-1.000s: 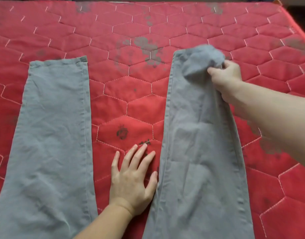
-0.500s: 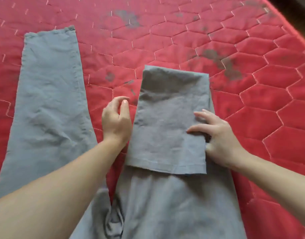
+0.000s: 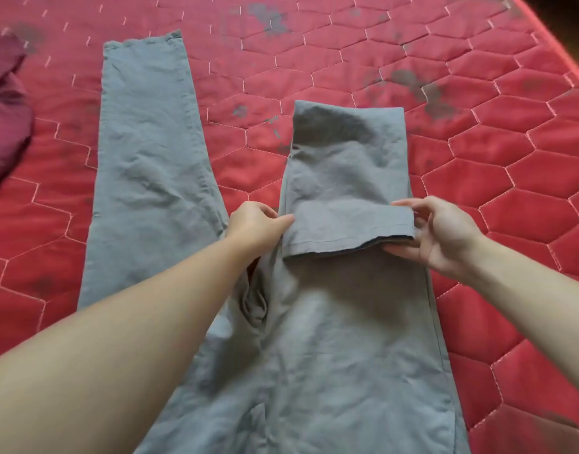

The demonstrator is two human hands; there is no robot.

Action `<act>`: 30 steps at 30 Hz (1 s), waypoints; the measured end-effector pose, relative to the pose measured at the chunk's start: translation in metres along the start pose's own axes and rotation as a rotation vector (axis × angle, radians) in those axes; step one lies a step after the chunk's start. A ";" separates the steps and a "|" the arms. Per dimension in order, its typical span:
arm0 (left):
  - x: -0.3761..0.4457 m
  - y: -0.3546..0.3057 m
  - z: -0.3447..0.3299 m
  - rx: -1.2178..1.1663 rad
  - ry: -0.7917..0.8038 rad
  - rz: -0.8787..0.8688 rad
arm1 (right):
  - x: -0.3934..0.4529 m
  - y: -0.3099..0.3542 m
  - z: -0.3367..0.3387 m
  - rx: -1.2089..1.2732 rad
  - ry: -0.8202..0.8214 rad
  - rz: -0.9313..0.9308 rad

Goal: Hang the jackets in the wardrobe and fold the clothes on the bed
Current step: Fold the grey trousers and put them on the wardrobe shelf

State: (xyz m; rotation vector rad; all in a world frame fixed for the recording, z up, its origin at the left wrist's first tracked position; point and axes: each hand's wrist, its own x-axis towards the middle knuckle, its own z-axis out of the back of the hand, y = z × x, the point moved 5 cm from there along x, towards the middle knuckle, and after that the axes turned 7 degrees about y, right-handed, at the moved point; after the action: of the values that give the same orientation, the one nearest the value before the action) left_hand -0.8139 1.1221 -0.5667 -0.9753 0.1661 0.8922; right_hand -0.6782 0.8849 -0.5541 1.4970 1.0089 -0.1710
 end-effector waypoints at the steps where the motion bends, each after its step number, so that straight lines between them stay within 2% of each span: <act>1: -0.004 0.003 0.000 -0.096 0.019 0.020 | -0.003 -0.007 0.002 0.039 0.009 -0.070; 4: -0.018 0.012 0.002 -0.332 0.035 0.043 | -0.010 -0.013 0.005 0.012 -0.057 -0.084; 7: -0.031 0.013 0.004 -0.363 0.024 -0.048 | -0.023 -0.011 0.012 -0.046 -0.106 -0.006; 9: -0.039 0.010 0.008 -0.288 -0.026 -0.110 | -0.034 -0.014 0.019 -0.045 -0.081 0.015; 13: -0.055 0.000 0.004 -0.002 -0.163 -0.249 | -0.054 -0.034 0.024 -0.092 0.008 -0.126; 16: -0.061 -0.001 -0.016 0.055 -0.056 -0.134 | -0.058 -0.044 0.025 -0.110 0.037 -0.193; 17: -0.065 -0.001 -0.017 0.071 -0.086 -0.153 | -0.058 -0.045 0.024 -0.118 0.069 -0.207; 19: -0.076 -0.007 -0.011 0.122 -0.259 -0.340 | -0.059 -0.046 0.016 -0.164 0.177 -0.238; 20: -0.082 -0.009 -0.011 0.135 -0.300 -0.414 | -0.060 -0.046 0.013 -0.183 0.224 -0.254; 21: -0.085 -0.009 -0.014 0.121 -0.262 -0.419 | -0.060 -0.047 0.012 -0.201 0.265 -0.272; 24: -0.081 -0.003 -0.035 0.014 -0.022 -0.214 | -0.059 -0.052 0.005 -0.280 0.373 -0.354; 27: -0.074 0.000 -0.042 -0.117 -0.014 -0.071 | -0.051 -0.046 0.000 -0.285 0.406 -0.361; 30: -0.070 -0.010 -0.043 -0.171 -0.003 -0.096 | -0.026 -0.027 -0.002 -0.085 0.367 -0.333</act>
State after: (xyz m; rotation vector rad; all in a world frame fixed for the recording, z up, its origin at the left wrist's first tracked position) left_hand -0.8414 1.0456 -0.5506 -1.1314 0.0405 0.8297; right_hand -0.7127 0.8706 -0.5570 1.2998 1.5417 -0.0884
